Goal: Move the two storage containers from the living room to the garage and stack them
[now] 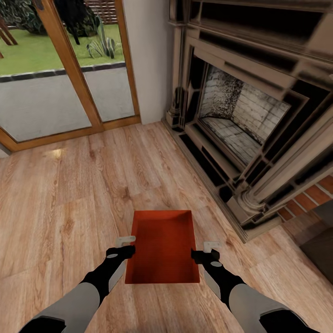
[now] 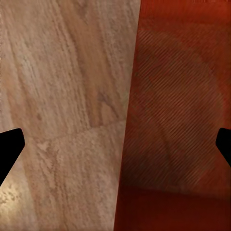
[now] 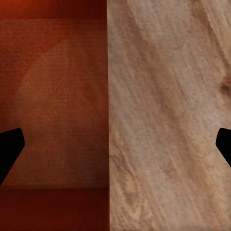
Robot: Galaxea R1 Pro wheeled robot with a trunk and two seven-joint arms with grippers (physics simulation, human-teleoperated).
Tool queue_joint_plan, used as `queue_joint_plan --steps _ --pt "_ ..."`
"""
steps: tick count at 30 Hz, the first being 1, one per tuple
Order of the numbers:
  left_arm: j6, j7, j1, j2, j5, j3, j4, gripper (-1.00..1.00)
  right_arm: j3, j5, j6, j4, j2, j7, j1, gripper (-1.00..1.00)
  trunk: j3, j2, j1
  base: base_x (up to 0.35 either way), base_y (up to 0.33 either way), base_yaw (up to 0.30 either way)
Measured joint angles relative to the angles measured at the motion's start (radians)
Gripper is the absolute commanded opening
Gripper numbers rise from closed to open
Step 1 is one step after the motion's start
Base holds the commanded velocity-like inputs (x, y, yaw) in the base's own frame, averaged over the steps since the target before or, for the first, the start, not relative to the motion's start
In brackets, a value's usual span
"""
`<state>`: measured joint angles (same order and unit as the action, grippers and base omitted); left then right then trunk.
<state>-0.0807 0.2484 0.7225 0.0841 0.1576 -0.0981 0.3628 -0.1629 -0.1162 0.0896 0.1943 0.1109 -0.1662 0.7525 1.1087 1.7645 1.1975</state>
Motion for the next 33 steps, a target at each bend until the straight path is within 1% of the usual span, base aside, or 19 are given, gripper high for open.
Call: queue_joint_plan --steps 4,17,28,33 --pt "0.011 0.0 0.0 0.0 0.002 0.001 0.0 1.0 0.0 -0.001 0.0 0.0 0.0 -0.001 0.0 1.0 0.0 0.0 0.0 0.0 0.0 0.0" --pt "0.018 -0.002 0.0 -0.005 0.005 0.001 -0.002 1.0 0.003 0.0 0.0 0.009 0.003 -0.004 0.0 1.0 0.041 0.091 0.05 0.0 0.0 0.0" --pt "0.018 -0.009 0.0 0.0 0.004 0.001 -0.001 1.0 0.004 0.0 0.0 0.01 0.003 -0.001 0.0 1.0 0.075 0.168 0.092 0.0 0.0 0.0" --pt "0.018 -0.008 0.0 -0.005 0.004 0.0 -0.001 1.0 0.003 0.001 0.0 0.01 0.003 -0.004 0.0 1.0 0.091 0.203 0.111 0.0 0.0 0.0"
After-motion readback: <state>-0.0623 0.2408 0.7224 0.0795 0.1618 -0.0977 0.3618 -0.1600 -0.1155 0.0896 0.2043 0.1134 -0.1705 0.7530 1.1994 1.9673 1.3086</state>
